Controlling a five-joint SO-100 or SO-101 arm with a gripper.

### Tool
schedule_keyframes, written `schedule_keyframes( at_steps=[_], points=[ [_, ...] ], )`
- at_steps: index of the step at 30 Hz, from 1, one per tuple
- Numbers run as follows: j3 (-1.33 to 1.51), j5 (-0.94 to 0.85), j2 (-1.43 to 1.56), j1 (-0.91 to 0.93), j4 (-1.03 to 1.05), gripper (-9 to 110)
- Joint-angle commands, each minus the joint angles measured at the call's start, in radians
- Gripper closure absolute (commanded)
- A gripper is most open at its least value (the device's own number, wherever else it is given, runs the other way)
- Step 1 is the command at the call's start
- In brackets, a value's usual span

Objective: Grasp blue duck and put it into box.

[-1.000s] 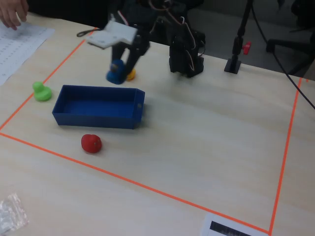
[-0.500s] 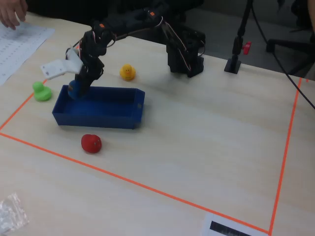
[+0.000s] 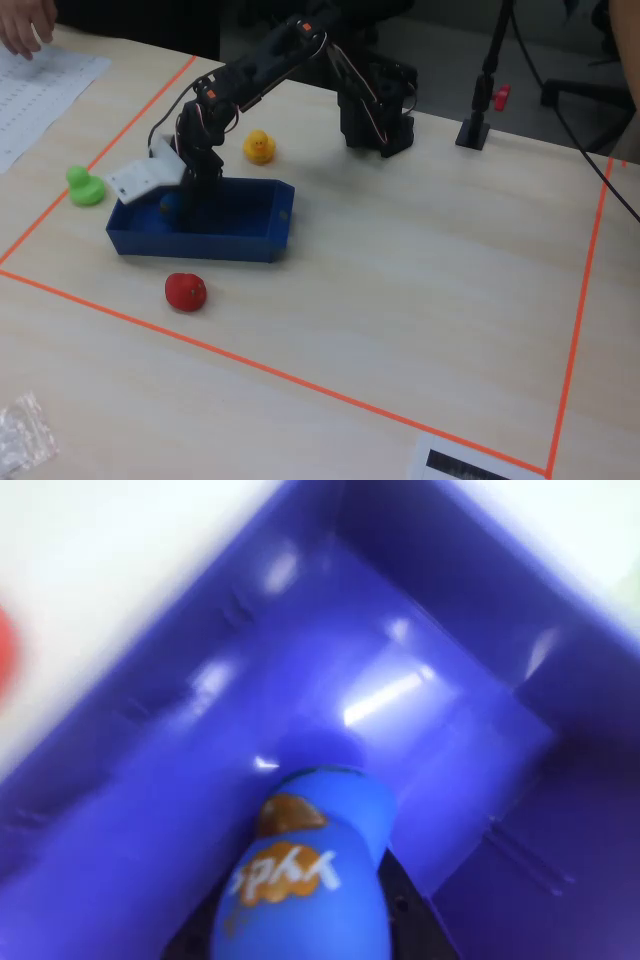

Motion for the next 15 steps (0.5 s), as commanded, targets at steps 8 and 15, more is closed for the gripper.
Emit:
schedule_keyframes(
  at_steps=[8, 15],
  points=[
    [0.150, -0.008, 0.308, 0.008, -0.040, 73],
    [0.003, 0.460, 0.761, -0.244, 0.123, 98]
  ],
)
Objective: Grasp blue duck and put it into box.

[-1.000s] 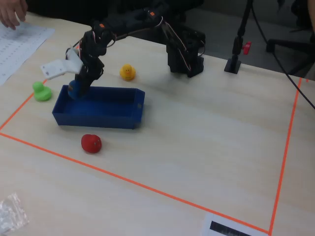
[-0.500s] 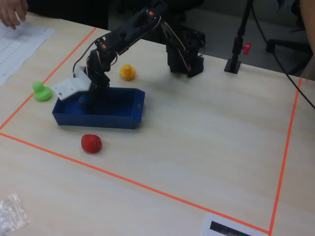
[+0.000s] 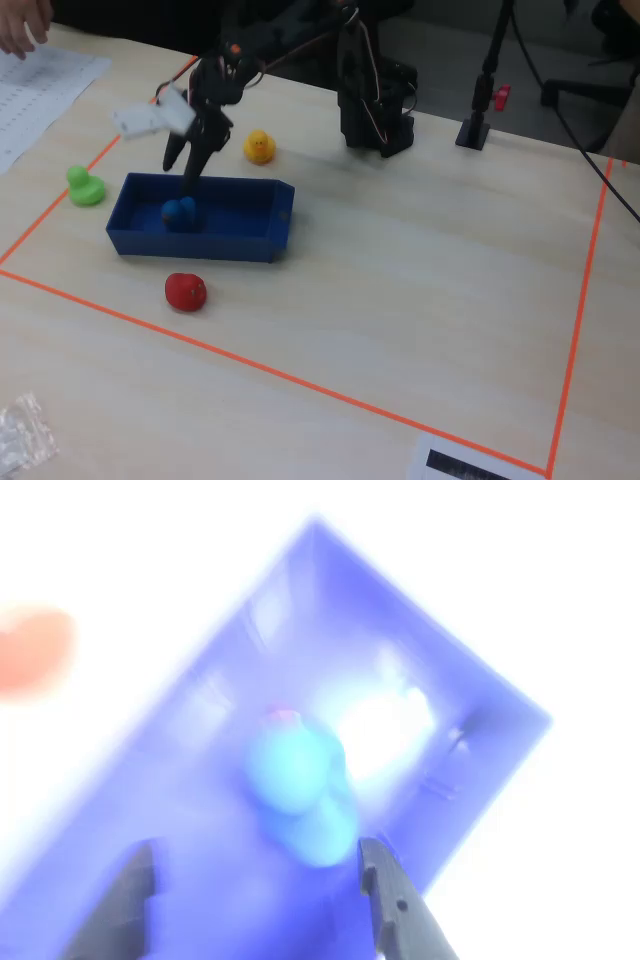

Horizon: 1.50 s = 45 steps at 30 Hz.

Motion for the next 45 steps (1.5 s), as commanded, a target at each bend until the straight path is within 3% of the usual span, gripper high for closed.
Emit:
schedule_keyframes(
  at_steps=[1, 7, 11, 17, 31, 45],
  points=[
    [-0.101, 0.288, 0.379, -0.244, 0.166, 101],
    [0.538, 0.137, 0.920, -0.664, 0.344, 101],
    [1.011, 0.011, 1.221, -0.701, 0.347, 101],
    [1.342, -0.080, 1.479, -0.666, 0.393, 101],
    [1.491, -0.118, 1.651, -0.627, 0.650, 101],
    [1.491, -0.109, 1.651, -0.609, 0.660, 94]
  ],
)
